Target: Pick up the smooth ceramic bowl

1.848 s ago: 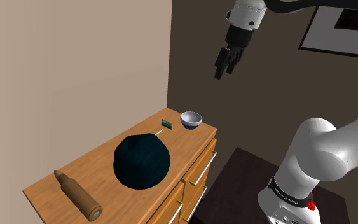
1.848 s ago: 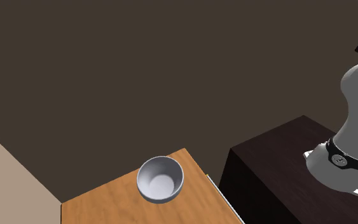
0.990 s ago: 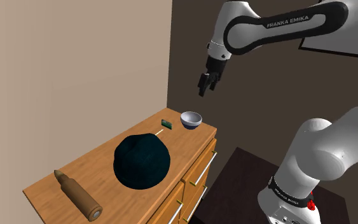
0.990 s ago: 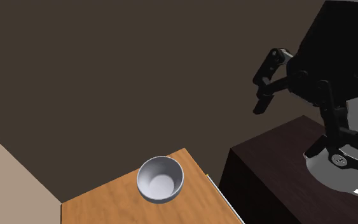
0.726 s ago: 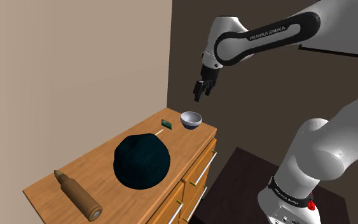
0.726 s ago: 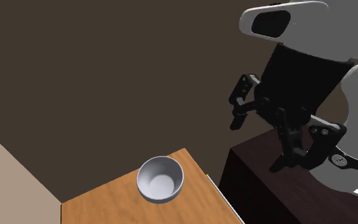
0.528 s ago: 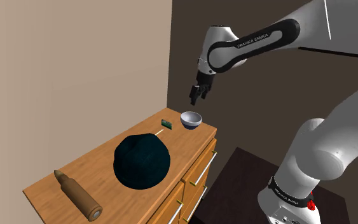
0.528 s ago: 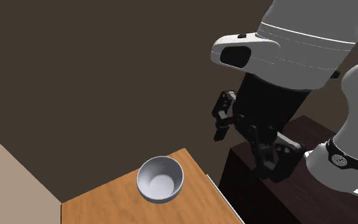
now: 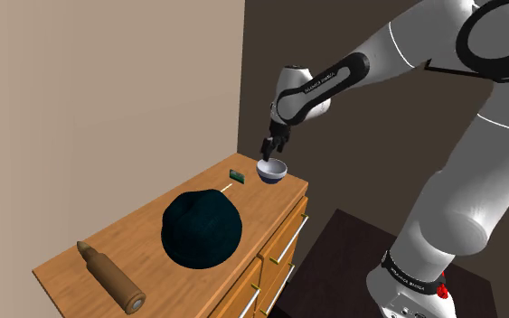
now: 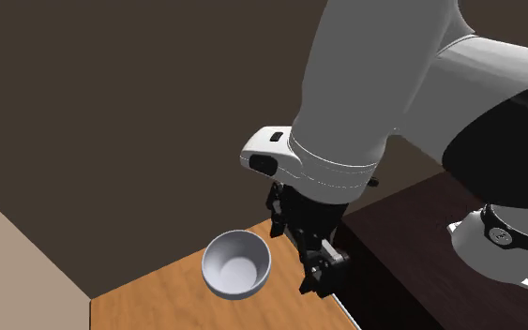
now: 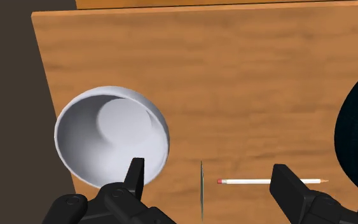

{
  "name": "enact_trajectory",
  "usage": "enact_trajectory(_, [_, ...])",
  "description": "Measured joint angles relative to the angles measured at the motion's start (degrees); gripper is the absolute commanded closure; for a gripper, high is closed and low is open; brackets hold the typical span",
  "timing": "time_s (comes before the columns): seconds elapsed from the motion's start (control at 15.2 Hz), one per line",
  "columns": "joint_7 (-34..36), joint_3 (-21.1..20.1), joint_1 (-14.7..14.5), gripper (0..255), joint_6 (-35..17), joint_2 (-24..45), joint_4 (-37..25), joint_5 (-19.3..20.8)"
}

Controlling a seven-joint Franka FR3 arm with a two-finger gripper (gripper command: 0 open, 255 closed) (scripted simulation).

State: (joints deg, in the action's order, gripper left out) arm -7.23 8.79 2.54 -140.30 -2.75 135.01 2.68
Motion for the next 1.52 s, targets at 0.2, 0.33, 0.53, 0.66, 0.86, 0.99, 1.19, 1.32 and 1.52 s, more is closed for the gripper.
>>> enact_trajectory(0.2, [-2.2, 0.6, 0.5, 0, -3.5, 7.1, -3.3, -1.7])
enact_trajectory(0.33, [-4.1, 0.7, 1.3, 0, -5.5, 11.9, -6.0, -3.2])
enact_trajectory(0.53, [-5.7, 0.5, 2.0, 0, -7.5, 17.3, -9.1, -4.7])
enact_trajectory(0.66, [-5.9, 0.3, 2.1, 0, -9.0, 19.0, -9.3, -5.1])
enact_trajectory(0.86, [-6.5, 0.0, 2.5, 0, -11.0, 21.0, -9.3, -5.7])
enact_trajectory(0.99, [-6.8, -0.2, 2.7, 0, -12.2, 22.2, -9.3, -6.1])
enact_trajectory(1.19, [-6.8, -0.2, 2.7, 255, -12.6, 22.5, -9.2, -6.1])
enact_trajectory(1.32, [-6.8, -0.3, 2.7, 255, -12.7, 22.5, -9.2, -6.1])
enact_trajectory(1.52, [-6.8, -0.3, 2.7, 255, -12.7, 22.5, -9.2, -6.1])
